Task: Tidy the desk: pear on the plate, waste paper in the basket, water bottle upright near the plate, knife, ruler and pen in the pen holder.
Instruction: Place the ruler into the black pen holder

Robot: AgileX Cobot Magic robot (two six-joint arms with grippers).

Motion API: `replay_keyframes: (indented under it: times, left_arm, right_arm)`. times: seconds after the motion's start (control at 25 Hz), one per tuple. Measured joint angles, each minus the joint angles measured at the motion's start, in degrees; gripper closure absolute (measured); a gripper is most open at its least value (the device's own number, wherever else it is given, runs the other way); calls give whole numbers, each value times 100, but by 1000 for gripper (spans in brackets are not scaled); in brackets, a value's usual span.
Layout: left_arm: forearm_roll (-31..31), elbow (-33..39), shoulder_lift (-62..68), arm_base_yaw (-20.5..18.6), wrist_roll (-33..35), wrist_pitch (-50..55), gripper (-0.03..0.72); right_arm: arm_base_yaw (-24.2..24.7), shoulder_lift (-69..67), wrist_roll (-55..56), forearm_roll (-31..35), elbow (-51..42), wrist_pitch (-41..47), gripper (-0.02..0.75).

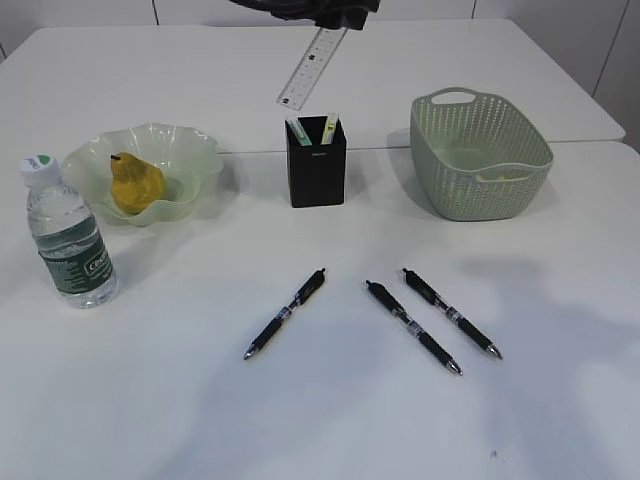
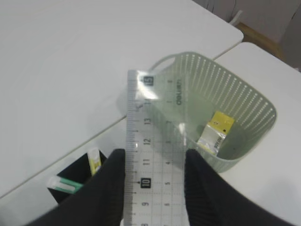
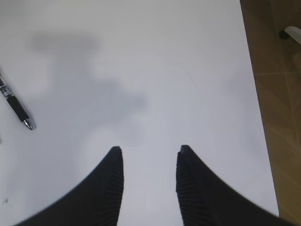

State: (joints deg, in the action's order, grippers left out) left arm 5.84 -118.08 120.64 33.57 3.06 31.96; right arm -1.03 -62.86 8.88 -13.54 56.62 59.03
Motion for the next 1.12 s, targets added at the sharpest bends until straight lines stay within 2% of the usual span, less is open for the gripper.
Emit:
replay_keyframes:
  times: [0.48,0.88,1.12]
  left_arm:
    - [49,0,135,0,0,-1178,426]
    - [146,334,161,0,0,-1329,426]
    - [180,504,77,0,0,-1047,426]
  right_arm:
    - [0,0,0,13,0,-9,424]
    - [0,0,0,13,0,-57,424]
    - [0,0,0,13,0,-77,424]
